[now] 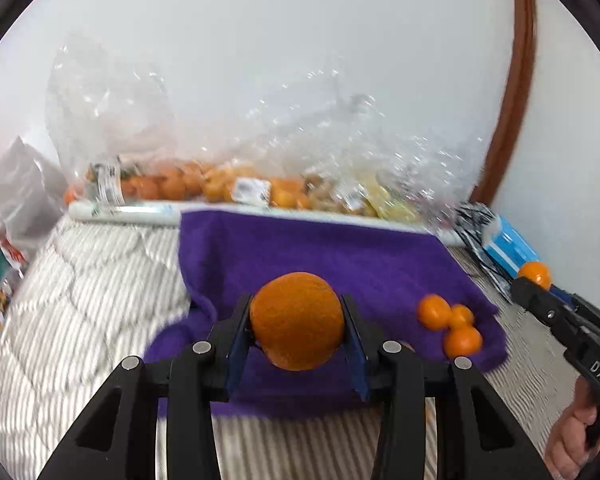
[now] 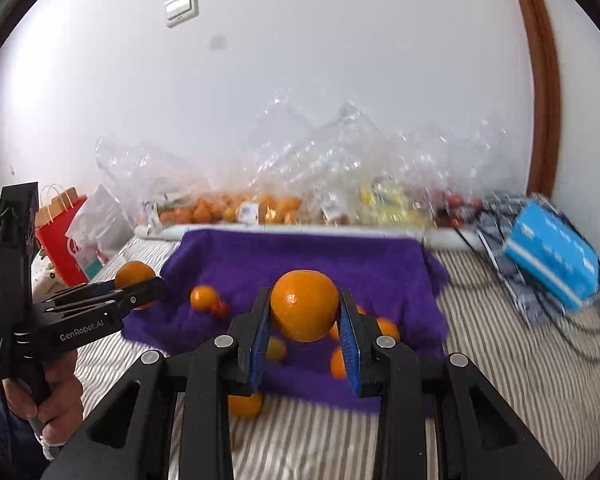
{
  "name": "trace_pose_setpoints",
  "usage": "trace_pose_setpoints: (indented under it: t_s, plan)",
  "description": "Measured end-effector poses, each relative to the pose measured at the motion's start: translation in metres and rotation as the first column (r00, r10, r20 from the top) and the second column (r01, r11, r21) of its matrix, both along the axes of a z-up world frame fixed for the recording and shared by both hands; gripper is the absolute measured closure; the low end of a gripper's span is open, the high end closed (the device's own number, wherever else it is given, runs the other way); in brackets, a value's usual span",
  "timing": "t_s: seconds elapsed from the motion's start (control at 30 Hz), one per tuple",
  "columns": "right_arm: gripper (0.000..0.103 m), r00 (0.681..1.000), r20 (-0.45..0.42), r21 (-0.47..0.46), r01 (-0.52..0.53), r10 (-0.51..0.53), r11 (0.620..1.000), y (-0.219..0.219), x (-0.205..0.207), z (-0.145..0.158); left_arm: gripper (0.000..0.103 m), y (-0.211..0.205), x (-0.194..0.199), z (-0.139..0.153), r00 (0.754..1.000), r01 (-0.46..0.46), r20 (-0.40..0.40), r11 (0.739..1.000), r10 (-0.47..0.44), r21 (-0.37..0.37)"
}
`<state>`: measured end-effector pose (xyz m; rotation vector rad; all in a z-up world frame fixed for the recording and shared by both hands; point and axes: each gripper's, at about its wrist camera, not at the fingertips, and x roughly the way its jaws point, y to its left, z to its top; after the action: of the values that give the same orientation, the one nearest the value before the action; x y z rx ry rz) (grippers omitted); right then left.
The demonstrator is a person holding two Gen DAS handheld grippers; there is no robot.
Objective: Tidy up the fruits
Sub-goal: 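Lower both oranges onto the towel and open both tools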
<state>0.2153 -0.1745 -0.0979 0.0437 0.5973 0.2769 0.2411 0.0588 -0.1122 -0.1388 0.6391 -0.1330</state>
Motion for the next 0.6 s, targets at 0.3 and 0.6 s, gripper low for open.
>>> trace_pose_setpoints:
  t_s: [0.3, 0.6]
  plan:
    - [0.071, 0.998, -0.067, 0.029, -0.015, 0.017, 0.999, 0.01, 0.042, -0.038, 0.063, 0.018, 0.022, -0.032, 0.998, -0.061, -0.031, 0.998, 0.06, -0.032]
    - [0.071, 0.991, -0.131, -0.018, -0.026, 0.023, 1.0, 0.013, 0.049, -0.061, 0.063, 0.02, 0.031, -0.042, 0.997, -0.056, -0.047, 0.997, 0.053, -0.059]
